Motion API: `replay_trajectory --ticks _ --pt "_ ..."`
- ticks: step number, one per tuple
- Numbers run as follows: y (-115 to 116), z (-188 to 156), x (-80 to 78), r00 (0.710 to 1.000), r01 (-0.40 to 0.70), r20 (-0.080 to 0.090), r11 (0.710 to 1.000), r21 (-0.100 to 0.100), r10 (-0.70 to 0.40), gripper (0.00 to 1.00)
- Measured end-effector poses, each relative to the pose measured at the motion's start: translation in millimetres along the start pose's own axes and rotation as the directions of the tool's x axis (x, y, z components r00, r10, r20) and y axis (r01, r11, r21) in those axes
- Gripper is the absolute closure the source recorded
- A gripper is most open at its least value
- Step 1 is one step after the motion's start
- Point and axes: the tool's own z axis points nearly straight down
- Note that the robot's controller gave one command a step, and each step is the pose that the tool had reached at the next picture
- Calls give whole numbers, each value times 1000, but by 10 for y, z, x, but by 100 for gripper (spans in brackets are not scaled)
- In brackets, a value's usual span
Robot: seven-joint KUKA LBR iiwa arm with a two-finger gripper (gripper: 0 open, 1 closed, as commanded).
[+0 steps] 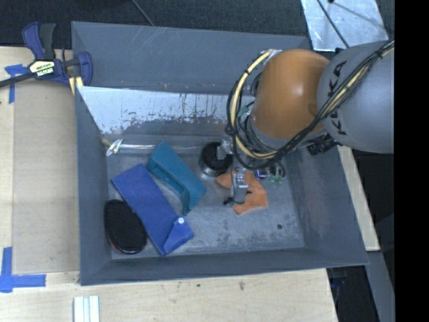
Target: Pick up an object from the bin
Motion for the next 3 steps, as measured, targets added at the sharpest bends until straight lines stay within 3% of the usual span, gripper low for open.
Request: replay_trajectory --ticks 1,2,3 --pt "0 -48 -18 1000 -1 9 1000 -1 1 0" --pt "-68 323 -197 999 48 15 999 0 -48 0" --pt "-310 754 -257 997 73 20 997 0 -73 100"
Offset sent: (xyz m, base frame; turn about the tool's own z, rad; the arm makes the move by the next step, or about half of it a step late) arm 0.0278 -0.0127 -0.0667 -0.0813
